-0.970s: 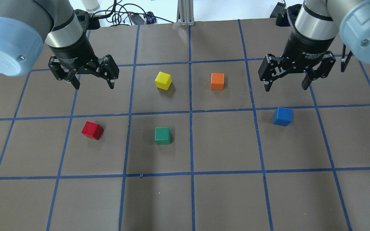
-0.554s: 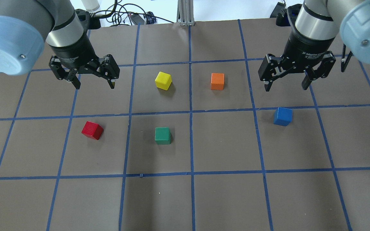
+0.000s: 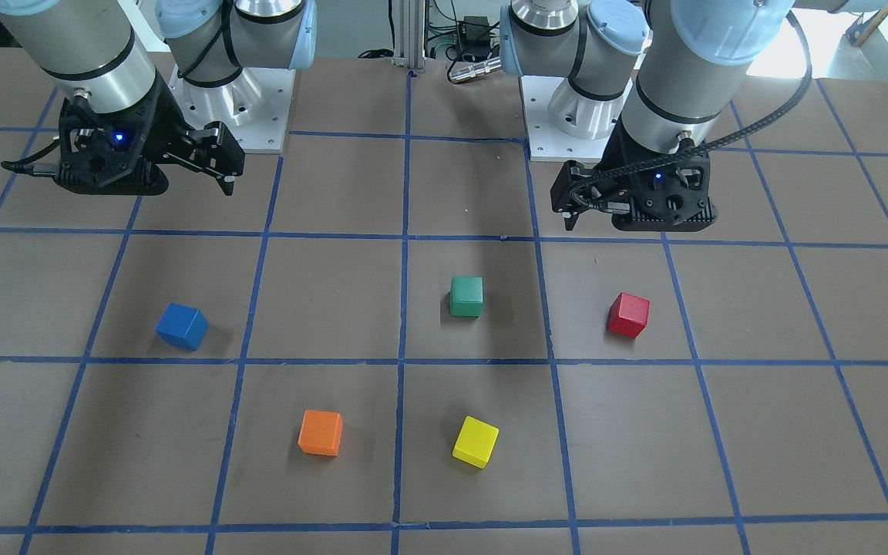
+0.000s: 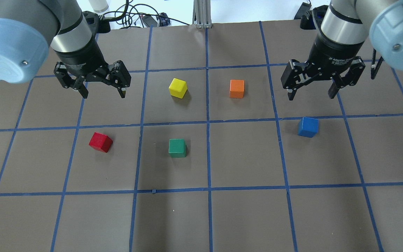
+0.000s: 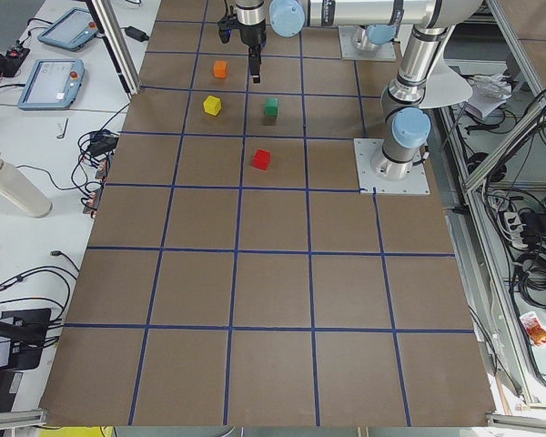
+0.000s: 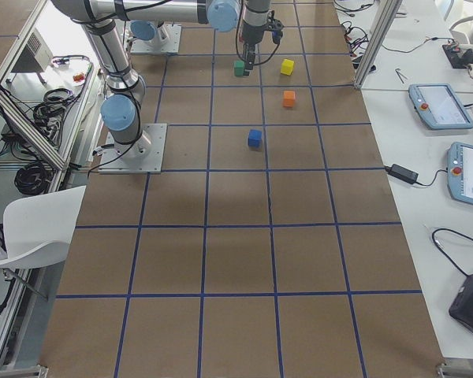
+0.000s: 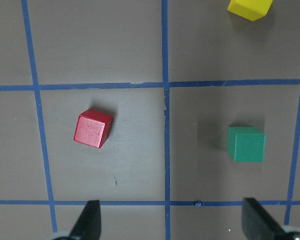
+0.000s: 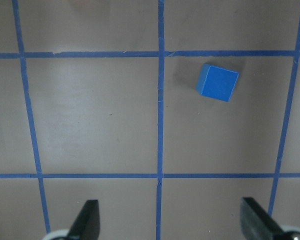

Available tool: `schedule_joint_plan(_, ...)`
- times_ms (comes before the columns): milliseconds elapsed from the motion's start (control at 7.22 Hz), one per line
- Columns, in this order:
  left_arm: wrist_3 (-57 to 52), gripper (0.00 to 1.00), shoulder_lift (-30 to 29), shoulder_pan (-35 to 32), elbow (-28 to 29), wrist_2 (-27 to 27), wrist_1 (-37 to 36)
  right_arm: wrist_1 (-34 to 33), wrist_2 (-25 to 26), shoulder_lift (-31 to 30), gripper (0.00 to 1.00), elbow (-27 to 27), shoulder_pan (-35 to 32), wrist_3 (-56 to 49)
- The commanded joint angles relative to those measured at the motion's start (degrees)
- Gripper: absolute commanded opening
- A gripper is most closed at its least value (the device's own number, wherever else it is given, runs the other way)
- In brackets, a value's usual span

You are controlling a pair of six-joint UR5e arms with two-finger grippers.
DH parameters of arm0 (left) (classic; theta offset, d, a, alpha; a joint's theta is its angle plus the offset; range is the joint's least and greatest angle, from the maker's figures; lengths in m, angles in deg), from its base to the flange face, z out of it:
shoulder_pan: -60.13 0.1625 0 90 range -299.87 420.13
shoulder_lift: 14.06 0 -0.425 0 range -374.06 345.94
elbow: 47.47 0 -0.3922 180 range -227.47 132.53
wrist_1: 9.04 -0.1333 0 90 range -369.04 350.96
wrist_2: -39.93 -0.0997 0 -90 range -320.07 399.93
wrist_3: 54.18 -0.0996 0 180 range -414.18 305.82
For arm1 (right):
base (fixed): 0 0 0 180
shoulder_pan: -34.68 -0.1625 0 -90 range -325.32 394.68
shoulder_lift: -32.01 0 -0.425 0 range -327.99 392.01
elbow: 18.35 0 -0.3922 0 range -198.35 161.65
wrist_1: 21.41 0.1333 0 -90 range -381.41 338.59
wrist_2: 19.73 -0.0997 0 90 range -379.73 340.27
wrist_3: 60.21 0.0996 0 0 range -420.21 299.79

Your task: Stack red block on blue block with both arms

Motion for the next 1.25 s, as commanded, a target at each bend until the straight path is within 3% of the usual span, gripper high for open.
schedule_joint_plan(0,0.0,1.00,0.0,-0.1,0.1,0.0,0.0,0.0,0.3,0.0,1.00,0.1,0.0,0.0)
schedule_joint_plan(831,-3.3,1.00,-0.6,1.2,-0.4,0.0,0.1,0.0,0.5,0.4,1.00,0.0,0.0,0.0)
schedule_joint_plan(1108,-4.5,1.00,-0.9,7.2,-4.0,0.4,-1.4,-0.1,0.4,0.5,1.00,0.1,0.0,0.0)
